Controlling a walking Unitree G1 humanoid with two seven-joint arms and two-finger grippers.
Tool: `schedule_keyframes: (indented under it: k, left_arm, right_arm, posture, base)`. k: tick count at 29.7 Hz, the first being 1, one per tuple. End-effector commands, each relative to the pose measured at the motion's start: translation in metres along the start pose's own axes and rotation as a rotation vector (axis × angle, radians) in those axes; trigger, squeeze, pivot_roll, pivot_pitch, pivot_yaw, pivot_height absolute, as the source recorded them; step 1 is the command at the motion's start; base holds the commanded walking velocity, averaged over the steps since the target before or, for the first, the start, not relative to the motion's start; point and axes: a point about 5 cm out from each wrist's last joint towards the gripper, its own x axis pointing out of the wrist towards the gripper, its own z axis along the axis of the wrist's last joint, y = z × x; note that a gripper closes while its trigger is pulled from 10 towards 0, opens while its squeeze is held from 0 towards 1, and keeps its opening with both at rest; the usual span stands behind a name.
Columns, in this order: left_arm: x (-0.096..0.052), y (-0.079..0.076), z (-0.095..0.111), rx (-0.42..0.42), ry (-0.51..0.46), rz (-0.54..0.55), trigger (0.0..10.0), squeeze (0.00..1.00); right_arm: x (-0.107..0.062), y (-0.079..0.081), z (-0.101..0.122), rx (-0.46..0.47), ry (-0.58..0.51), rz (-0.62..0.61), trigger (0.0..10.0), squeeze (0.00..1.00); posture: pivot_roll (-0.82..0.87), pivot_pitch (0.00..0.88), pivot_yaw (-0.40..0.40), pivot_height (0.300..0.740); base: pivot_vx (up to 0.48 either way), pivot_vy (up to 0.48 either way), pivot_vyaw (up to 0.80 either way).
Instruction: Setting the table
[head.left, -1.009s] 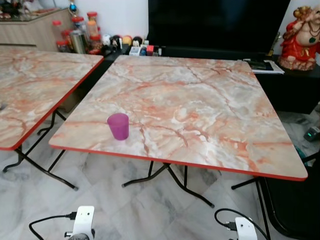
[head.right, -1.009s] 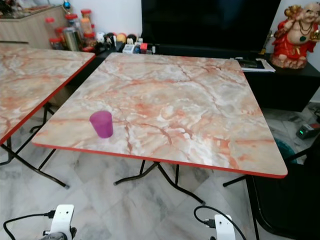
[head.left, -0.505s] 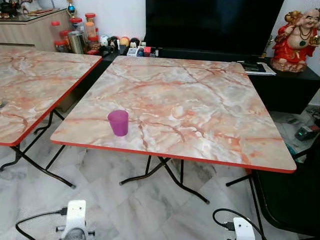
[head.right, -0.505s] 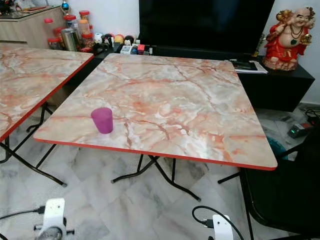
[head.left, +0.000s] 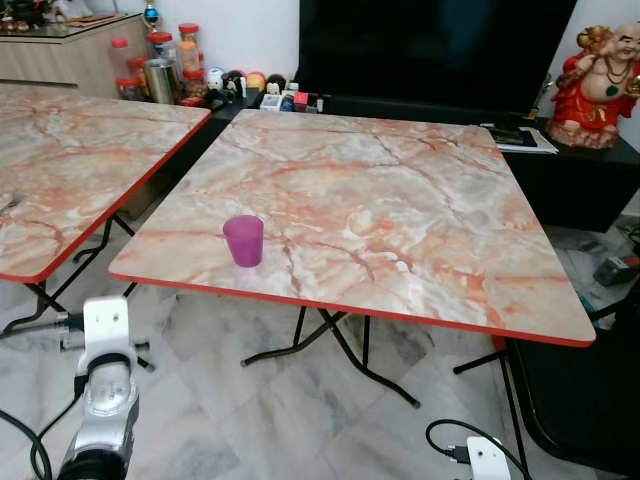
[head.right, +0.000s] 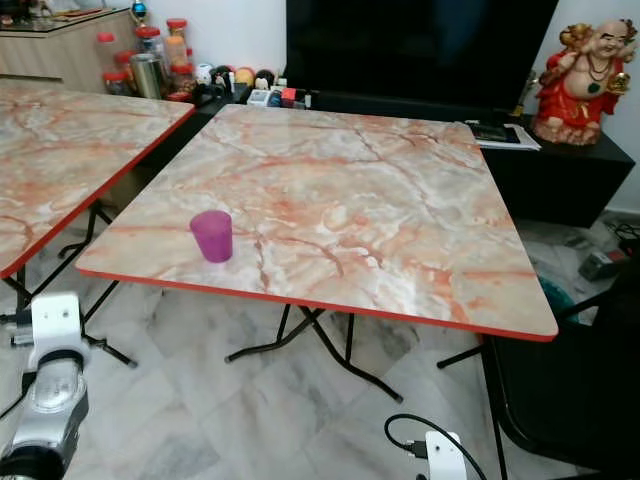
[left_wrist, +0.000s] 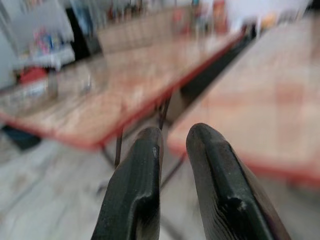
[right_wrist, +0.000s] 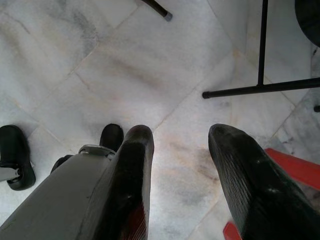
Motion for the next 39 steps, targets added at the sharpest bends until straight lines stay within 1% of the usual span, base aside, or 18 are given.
schedule_keyframes:
  k: [1,2,4,5,6,9,13,17,18,20,25,26,32,39]
  left_arm:
    - [0.006,-0.006,0.015,-0.027,-0.050,-0.014,10.0,0.00]
    - [0.018,-0.015,0.042,-0.067,-0.116,-0.031,10.0,0.00]
    - [0.029,-0.025,0.068,-0.108,-0.164,-0.077,10.0,0.00]
    - [0.032,-0.027,0.074,-0.119,-0.173,-0.092,10.0,0.00]
    - [0.039,-0.039,0.092,-0.134,-0.183,-0.154,10.0,0.00]
    - [0.047,-0.052,0.116,-0.163,-0.209,-0.206,10.0,0.00]
    - [0.052,-0.063,0.135,-0.225,-0.210,-0.212,10.0,0.00]
    - [0.052,-0.063,0.137,-0.231,-0.202,-0.221,10.0,0.00]
    - [0.052,-0.067,0.141,-0.243,-0.201,-0.236,10.0,0.00]
    - [0.051,-0.069,0.144,-0.248,-0.205,-0.244,10.0,0.00]
    - [0.053,-0.065,0.147,-0.237,-0.198,-0.240,10.0,0.00]
    - [0.055,-0.063,0.149,-0.248,-0.194,-0.237,10.0,0.00]
    - [0.056,-0.062,0.150,-0.256,-0.176,-0.234,10.0,0.00]
    - [0.057,-0.060,0.161,-0.268,-0.189,-0.228,10.0,0.00]
  right_arm:
    - [0.000,-0.001,0.003,0.013,-0.014,-0.003,10.0,0.00]
    - [0.000,-0.001,0.003,0.020,-0.017,-0.002,10.0,0.00]
    - [0.000,-0.001,0.004,0.030,-0.023,0.001,10.0,0.00]
    - [0.000,-0.001,0.004,0.032,-0.024,0.002,10.0,0.00]
    - [0.000,0.000,0.005,0.033,-0.029,0.010,10.0,0.00]
    - [0.000,0.001,0.005,0.028,-0.027,0.012,10.0,0.00]
    - [0.000,0.001,0.005,0.026,-0.024,0.006,10.0,0.00]
    - [0.000,0.001,0.005,0.024,-0.023,0.005,10.0,0.00]
    - [0.000,-0.001,0.001,0.019,-0.003,-0.007,10.0,0.00]
    - [0.000,-0.002,-0.005,0.003,0.019,-0.015,10.0,0.00]
    - [-0.001,-0.002,-0.006,0.023,0.021,-0.011,10.0,0.00]
    - [0.000,-0.001,-0.006,0.036,0.020,-0.010,10.0,0.00]
    - [0.000,0.001,-0.003,0.033,0.016,-0.001,10.0,0.00]
    - [0.000,0.000,-0.005,0.031,0.014,-0.001,10.0,0.00]
  posture:
    - [0.03,0.000,-0.047,0.740]
    - [0.03,0.000,-0.047,0.740]
    - [0.03,0.000,-0.050,0.740]
    - [0.03,0.000,-0.050,0.740]
    - [0.03,0.000,-0.051,0.740]
    - [0.03,0.000,-0.049,0.740]
    - [0.03,0.000,-0.047,0.740]
    - [0.03,0.000,-0.047,0.740]
    - [0.02,0.000,-0.038,0.740]
    - [0.01,0.000,-0.033,0.740]
    - [0.02,0.000,-0.027,0.740]
    - [0.02,0.000,-0.025,0.740]
    - [0.02,0.000,-0.025,0.740]
    - [0.03,0.000,-0.031,0.740]
  base:
    - [0.000,0.000,0.00]
    - [0.000,0.000,0.00]
    - [0.000,0.000,0.00]
    - [0.000,0.000,0.00]
    - [0.000,0.000,0.00]
    - [0.000,0.000,0.00]
    - [0.000,0.000,0.00]
    - [0.000,0.000,0.00]
    - [0.000,0.000,0.00]
    - [0.000,0.000,0.00]
    - [0.238,0.000,0.00]
    - [0.315,0.000,0.00]
    - [0.312,0.000,0.00]
    - [0.299,0.000,0.00]
